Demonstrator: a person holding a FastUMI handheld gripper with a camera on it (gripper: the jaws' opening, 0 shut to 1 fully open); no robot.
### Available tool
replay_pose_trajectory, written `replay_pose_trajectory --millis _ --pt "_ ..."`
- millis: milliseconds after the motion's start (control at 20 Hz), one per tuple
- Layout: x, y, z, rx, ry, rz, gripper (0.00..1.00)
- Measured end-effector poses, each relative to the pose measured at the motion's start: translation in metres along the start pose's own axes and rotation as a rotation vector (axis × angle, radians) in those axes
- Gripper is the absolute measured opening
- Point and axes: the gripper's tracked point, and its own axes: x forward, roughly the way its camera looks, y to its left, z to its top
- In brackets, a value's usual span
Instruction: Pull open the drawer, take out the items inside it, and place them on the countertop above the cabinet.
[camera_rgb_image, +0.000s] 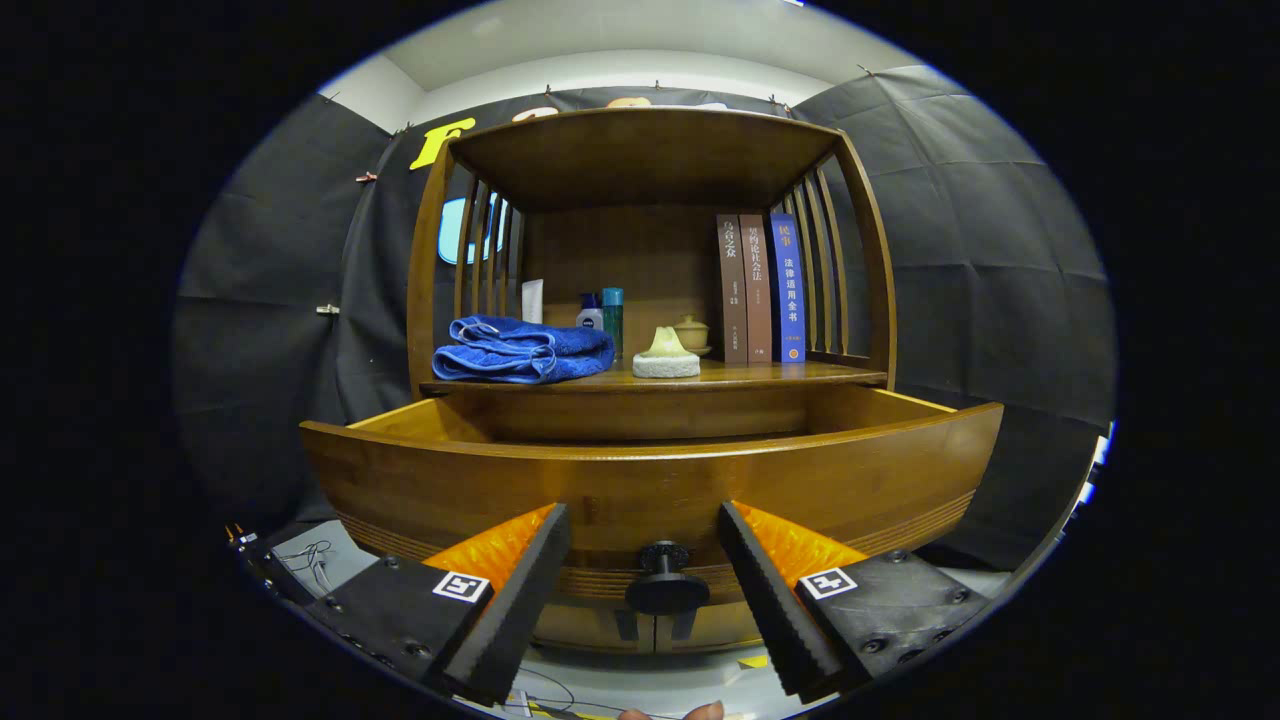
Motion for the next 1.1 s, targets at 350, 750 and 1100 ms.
replay_pose_trajectory --millis 350,750,1100 --pt "0.041 0.001 0.003 -0.01 0.01 -0.004 0.98" --pt "0.096 0.002 0.006 -0.006 0.028 -0.009 0.98" --pt "0.13 0.003 0.006 -0.019 0.038 -0.013 0.98"
